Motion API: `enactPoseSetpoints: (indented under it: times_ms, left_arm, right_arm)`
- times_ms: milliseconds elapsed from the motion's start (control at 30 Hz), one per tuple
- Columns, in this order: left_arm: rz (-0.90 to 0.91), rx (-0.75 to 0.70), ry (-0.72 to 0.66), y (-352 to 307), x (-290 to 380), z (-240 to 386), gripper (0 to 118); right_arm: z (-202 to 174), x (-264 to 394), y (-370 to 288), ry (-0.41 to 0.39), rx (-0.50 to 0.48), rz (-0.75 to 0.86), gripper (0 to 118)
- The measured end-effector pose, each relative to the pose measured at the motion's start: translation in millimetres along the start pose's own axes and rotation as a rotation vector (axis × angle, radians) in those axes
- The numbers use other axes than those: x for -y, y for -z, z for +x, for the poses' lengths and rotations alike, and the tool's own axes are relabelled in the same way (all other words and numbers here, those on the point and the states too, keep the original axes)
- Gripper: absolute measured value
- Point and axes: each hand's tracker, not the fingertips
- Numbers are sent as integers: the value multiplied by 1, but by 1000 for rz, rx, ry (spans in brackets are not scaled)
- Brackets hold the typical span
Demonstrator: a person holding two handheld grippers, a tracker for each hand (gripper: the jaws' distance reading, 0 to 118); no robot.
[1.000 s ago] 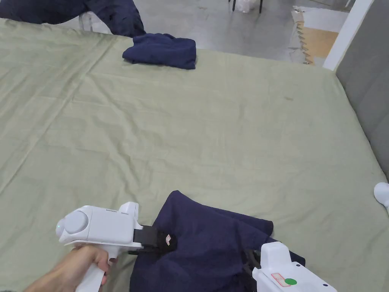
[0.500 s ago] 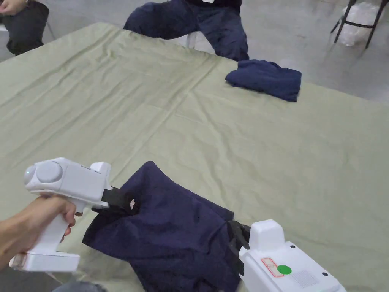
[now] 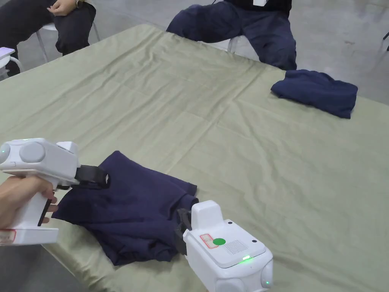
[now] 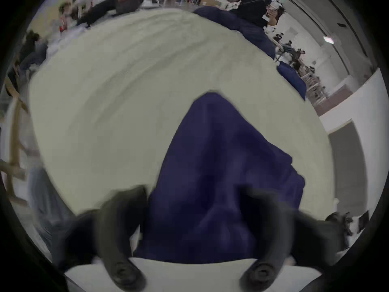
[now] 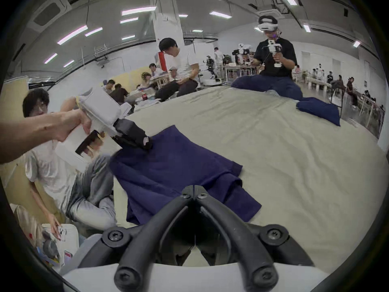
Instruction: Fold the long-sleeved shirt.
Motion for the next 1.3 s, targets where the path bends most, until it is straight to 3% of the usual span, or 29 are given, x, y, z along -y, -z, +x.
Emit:
enactPoseSetpoints:
  times_ms: [67, 200, 267, 300, 333, 433, 500, 600, 700, 767, 867, 1033, 1167, 1200, 1233, 1300]
  left_arm:
    - [136, -34, 79, -31, 6, 12, 107]
    - [331, -193, 142, -90, 34, 65, 101]
    - [476, -171, 135, -113, 55, 104, 76]
    - [558, -148, 141, -123, 69, 122, 48]
    - [610, -150, 151, -128, 83, 146, 33]
    - [744, -214, 270, -127, 121, 214, 7]
    - [782, -99, 298, -129, 138, 253, 4]
    - [809, 93, 310, -134, 149, 309, 4]
    - [857, 173, 370, -140, 154, 365, 4]
    - [843, 263, 358, -144, 150, 391, 4]
    - [880, 322, 403, -153, 149, 428, 3]
    - [883, 363, 446, -159, 148, 464, 3]
    - [866, 401, 445, -162, 146, 471, 5]
    - [869, 394, 442, -162, 145, 472, 20]
    - [874, 383, 440, -163, 143, 474, 39]
    - [871, 373, 425, -165, 139, 473, 84]
  right_arm:
    - [-1, -2, -12, -33, 0, 17, 0]
    - [3, -11, -52, -24, 15, 86, 0]
    - [7, -14, -79, -18, 61, 146, 0]
    - [12, -14, -95, -12, 80, 175, 0]
    - [17, -13, -111, -6, 122, 203, 0]
    - [39, -4, -165, -20, 171, 291, 0]
    - [56, 4, -201, -47, 299, 315, 0]
    - [90, 19, -261, -54, 470, 361, 0]
    - [126, 27, -323, -26, 695, 377, 0]
    - [147, 30, -363, 28, 791, 424, 0]
    - [173, 30, -409, 32, 954, 461, 0]
    - [198, 31, -442, 138, 1024, 491, 0]
    - [196, 31, -439, 129, 1013, 500, 0]
    - [196, 31, -437, 135, 1001, 498, 7]
    - [195, 31, -434, 133, 998, 492, 28]
    - [195, 29, -430, 129, 991, 486, 103]
